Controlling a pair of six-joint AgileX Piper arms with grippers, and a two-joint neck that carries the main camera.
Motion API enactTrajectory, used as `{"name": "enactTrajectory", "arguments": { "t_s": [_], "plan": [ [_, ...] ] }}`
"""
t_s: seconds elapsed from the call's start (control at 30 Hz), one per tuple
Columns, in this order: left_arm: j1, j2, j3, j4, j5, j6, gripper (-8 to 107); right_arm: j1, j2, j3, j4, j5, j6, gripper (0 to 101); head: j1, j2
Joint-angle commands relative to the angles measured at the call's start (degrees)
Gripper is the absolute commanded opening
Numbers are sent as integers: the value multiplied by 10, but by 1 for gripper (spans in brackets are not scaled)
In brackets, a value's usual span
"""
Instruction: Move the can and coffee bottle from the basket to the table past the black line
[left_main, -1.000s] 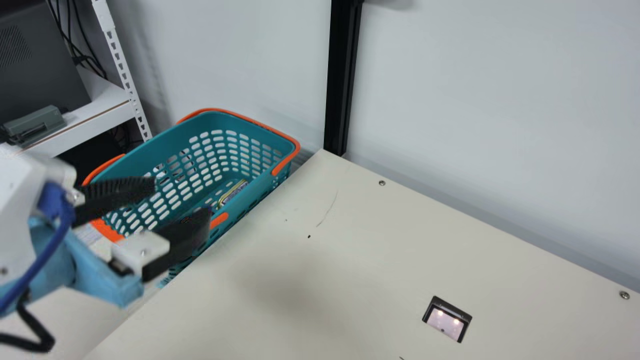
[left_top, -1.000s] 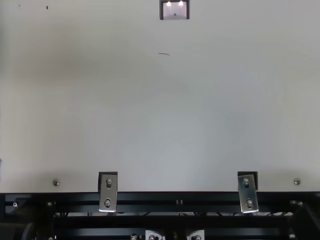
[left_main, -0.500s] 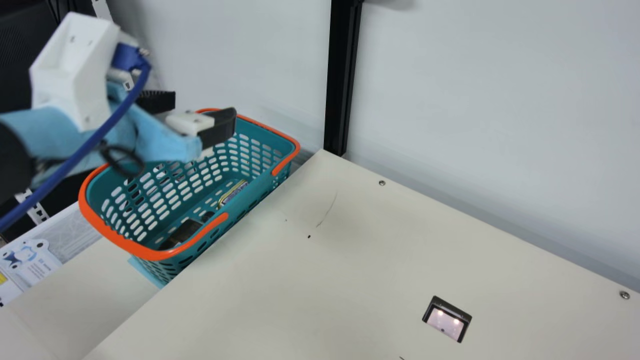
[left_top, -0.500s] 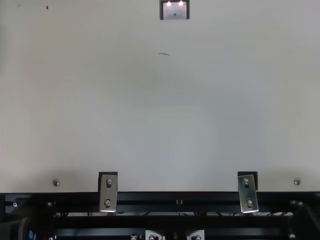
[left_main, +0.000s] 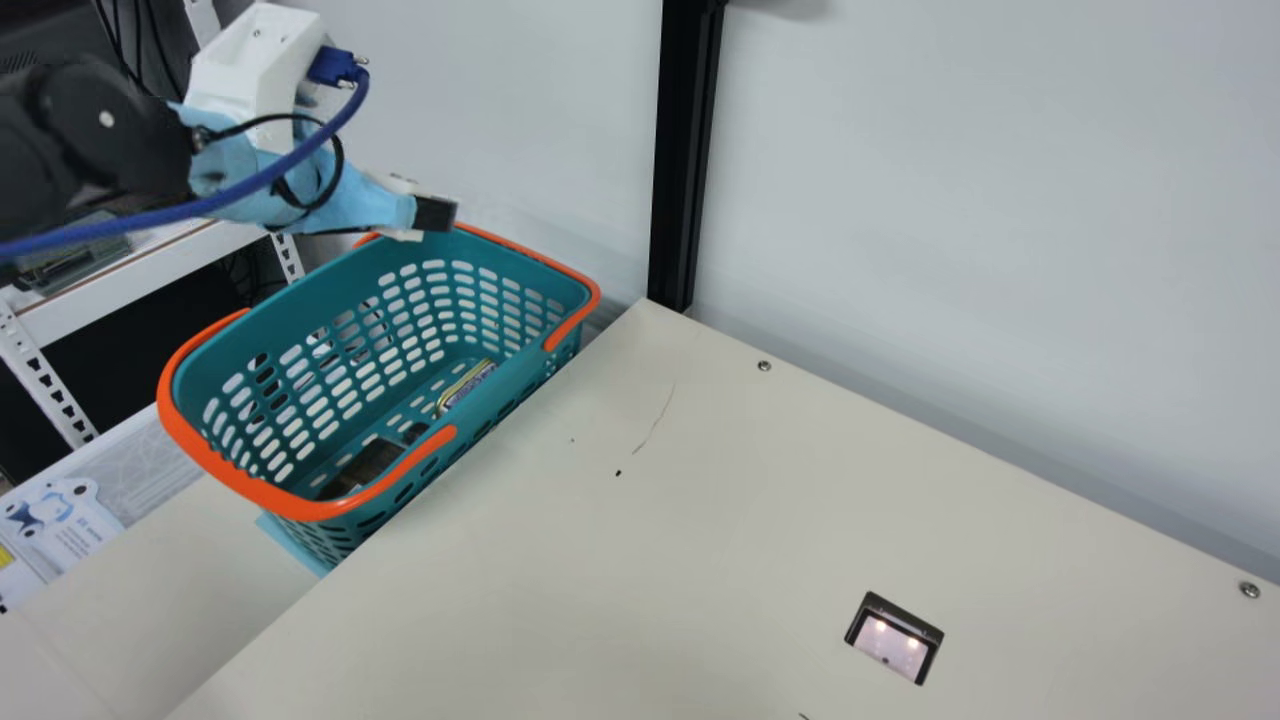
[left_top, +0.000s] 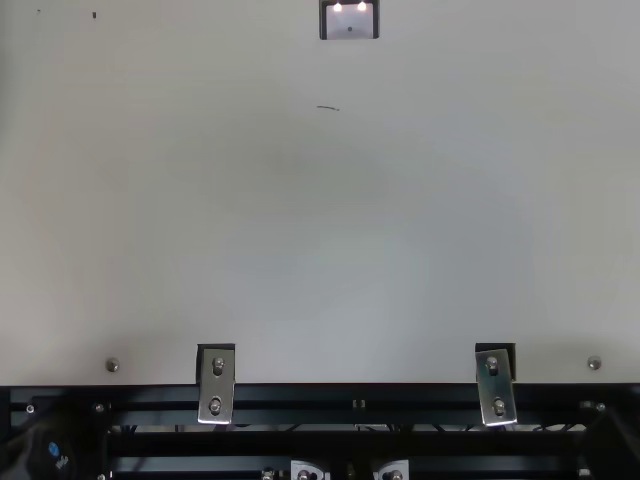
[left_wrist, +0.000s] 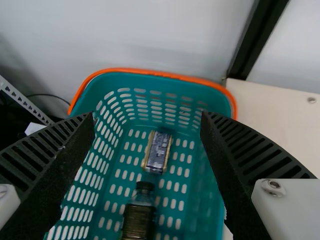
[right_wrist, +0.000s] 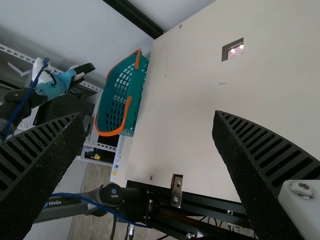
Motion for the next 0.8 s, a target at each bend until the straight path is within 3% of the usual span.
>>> {"name": "enactTrajectory", "arguments": {
  "t_s": [0.0, 0.77],
  "plan": [
    [21, 56, -24, -12, 14, 59, 90, 0, 0, 0, 0, 0, 0, 101, -14, 9],
    [20, 271, -90, 14, 53, 124, 90, 0, 0, 0, 0, 0, 0, 101, -14, 9]
  ]
}}
